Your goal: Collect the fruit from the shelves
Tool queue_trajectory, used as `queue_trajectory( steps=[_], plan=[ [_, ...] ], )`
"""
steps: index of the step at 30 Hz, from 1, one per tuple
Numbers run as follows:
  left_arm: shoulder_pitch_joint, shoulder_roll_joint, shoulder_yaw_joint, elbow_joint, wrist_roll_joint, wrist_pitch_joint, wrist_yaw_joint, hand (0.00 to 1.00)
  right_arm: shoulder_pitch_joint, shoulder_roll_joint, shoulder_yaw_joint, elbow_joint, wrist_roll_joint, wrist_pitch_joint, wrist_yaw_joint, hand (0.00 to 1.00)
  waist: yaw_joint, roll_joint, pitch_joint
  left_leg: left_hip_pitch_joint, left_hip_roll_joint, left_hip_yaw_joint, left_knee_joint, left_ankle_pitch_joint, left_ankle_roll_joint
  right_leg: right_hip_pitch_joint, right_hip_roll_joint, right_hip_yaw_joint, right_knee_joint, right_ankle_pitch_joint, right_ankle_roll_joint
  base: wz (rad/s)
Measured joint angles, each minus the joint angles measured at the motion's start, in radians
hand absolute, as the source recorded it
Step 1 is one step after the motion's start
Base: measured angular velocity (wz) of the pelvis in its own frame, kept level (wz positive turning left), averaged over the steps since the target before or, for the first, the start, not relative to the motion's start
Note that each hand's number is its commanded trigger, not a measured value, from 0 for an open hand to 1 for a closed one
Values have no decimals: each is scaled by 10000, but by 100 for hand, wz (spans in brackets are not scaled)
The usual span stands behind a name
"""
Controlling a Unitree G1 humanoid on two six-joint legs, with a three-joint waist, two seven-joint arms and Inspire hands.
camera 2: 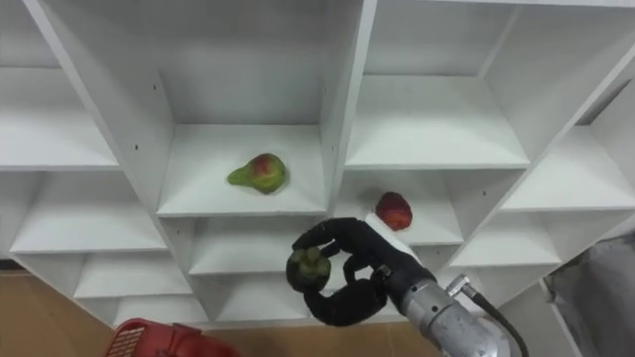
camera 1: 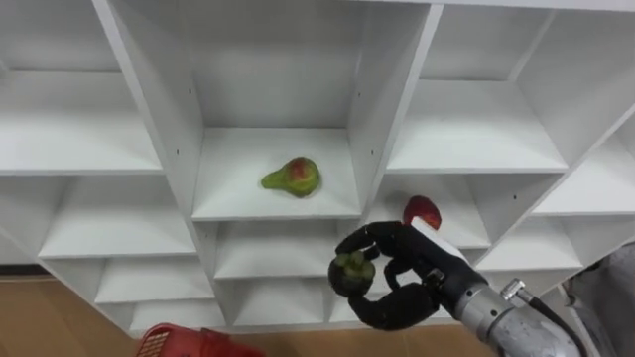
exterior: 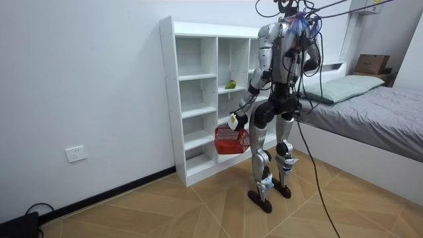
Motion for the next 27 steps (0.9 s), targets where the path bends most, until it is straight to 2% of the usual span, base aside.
queue_trajectory(
  steps=[3, 5, 8, 12, 15, 16, 19, 21, 27],
  plan=[
    [-149, -6, -115, -97, 2, -74, -90, 100, -24, 137, 100, 181, -95, -14, -21, 100, 17, 24, 23, -118, -16, 6, 27, 13, 21, -223, -46, -21, 179, -6, 5, -1],
    [-242, -34, -122, -344, -16, -125, -107, 100, -50, 336, 99, 544, -437, -13, -68, 100, 4, -31, 7, -361, -18, -2, 173, 13, 23, -405, -53, -40, 244, -6, 4, 4],
    [-597, -190, -236, -380, -85, -148, -130, 100, -241, 398, 254, 1153, -872, -14, -229, 100, 10, 1, 32, -721, -49, -79, 438, 8, 48, -680, -103, -121, 391, -5, 3, 8],
    [-932, -423, -711, -382, -599, -381, -179, 100, -826, 670, 379, 2025, -852, -47, -911, 100, 28, 119, 102, -1311, -45, -95, 729, -17, 87, -1214, -125, -129, 642, -1, -5, 0],
    [-953, -433, -985, -445, -771, -529, -322, 100, -1282, 674, 681, 2838, -894, -237, -1342, 100, 27, 150, 116, -1640, -33, -159, 910, -10, 80, -1470, -135, -214, 694, -9, -30, 7],
    [-972, -433, -1079, -516, -819, -566, -375, 100, -1367, 680, 745, 3145, -893, -312, -1410, 100, 13, 162, 96, -1821, -39, -251, 1008, -9, 78, -1603, -207, -315, 721, -13, -38, 20],
    [-1090, -452, -1214, -537, -1002, -612, -485, 100, -1439, 719, 905, 3642, -951, -341, -1603, 100, 70, 169, 88, -2149, -55, -287, 1135, 38, 87, -1971, -246, -383, 931, -36, -67, 10],
    [-1153, -510, -1258, -602, -1000, -631, -501, 100, -1541, 759, 1097, 3981, -1219, -346, -1725, 100, 105, 260, 127, -2336, -53, -296, 1265, 50, 92, -2178, -255, -385, 1103, -40, -69, 0],
    [-1345, -633, -1486, -694, -1218, -780, -493, 100, -1799, 804, 1261, 4773, -1242, -382, -2276, 100, 285, 299, 143, -2444, -104, -292, 1271, 49, 95, -2299, -283, -405, 1203, -112, -80, 0]
  ],
)
